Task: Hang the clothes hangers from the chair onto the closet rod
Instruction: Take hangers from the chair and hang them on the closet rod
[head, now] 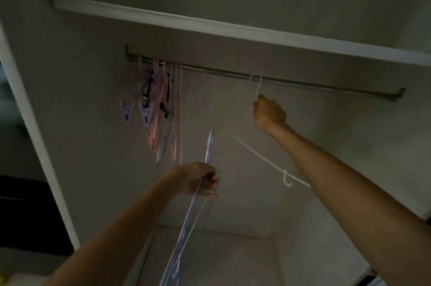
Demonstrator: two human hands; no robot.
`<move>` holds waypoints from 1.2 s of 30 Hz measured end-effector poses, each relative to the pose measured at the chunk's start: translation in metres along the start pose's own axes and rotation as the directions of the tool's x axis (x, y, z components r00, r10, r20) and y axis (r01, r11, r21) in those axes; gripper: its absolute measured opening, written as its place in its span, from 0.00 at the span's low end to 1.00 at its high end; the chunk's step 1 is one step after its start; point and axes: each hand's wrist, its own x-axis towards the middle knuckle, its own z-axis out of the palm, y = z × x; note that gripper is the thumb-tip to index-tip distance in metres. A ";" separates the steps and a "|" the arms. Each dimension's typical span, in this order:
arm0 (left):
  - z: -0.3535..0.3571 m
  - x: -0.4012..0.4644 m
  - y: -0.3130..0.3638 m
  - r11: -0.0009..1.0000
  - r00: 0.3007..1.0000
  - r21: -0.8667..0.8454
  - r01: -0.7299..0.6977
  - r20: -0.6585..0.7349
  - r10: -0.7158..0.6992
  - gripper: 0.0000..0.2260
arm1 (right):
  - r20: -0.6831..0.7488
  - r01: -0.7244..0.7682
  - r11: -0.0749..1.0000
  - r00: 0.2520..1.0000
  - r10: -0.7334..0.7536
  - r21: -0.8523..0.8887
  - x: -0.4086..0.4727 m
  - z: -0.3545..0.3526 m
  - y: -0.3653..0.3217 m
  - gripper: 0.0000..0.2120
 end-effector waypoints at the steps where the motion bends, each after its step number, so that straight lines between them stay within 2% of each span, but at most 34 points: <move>1: -0.001 0.001 0.004 1.000 1.000 -0.012 -0.009 0.006 0.009 0.18 | -0.012 0.030 0.999 0.999 -0.030 -0.014 0.007 0.002 -0.009 0.15; 5: -0.010 0.005 0.015 0.996 0.999 -0.084 -0.040 0.003 0.040 0.16 | -0.008 0.036 0.997 0.999 -0.037 -0.071 0.034 0.016 -0.043 0.19; 8: -0.018 0.004 0.025 0.990 0.997 -0.121 -0.070 -0.026 0.068 0.16 | 0.071 0.023 0.990 0.997 -0.013 -0.139 0.050 0.027 -0.057 0.30; 10: -0.022 0.002 0.031 0.990 0.997 -0.119 -0.071 -0.039 0.067 0.16 | 0.132 0.037 0.985 0.991 -0.015 -0.171 0.055 0.036 -0.060 0.33; 16: -0.028 0.004 0.044 0.992 0.996 -0.094 -0.079 -0.044 0.075 0.16 | 0.232 0.076 0.980 0.972 -0.031 -0.186 0.058 0.058 -0.063 0.30; 19: -0.031 0.003 0.050 0.992 0.995 -0.088 -0.093 -0.057 0.088 0.15 | 0.271 0.118 0.975 0.960 -0.064 -0.190 0.060 0.059 -0.066 0.24; 22: -0.036 0.002 0.049 0.991 0.995 -0.100 -0.091 -0.049 0.086 0.15 | 0.221 0.108 0.990 0.972 -0.085 -0.093 0.062 0.043 -0.069 0.23; 25: -0.042 -0.001 0.045 0.988 0.996 -0.132 -0.075 -0.058 0.068 0.15 | 0.112 0.066 0.985 0.990 -0.084 0.160 0.074 0.020 -0.072 0.23; 27: -0.044 -0.004 0.044 0.986 0.995 -0.150 -0.072 -0.077 0.061 0.15 | 0.211 0.018 0.953 0.974 -0.085 0.301 0.081 0.012 -0.077 0.27; 30: -0.047 -0.009 0.043 0.986 0.995 -0.154 -0.066 -0.081 0.054 0.15 | 0.373 -0.088 0.913 0.925 -0.074 0.399 0.077 0.010 -0.092 0.30; 36: -0.058 -0.022 0.038 0.989 0.995 -0.128 -0.069 -0.079 0.059 0.15 | 0.376 0.021 0.898 0.903 -0.205 0.440 0.066 0.033 -0.126 0.37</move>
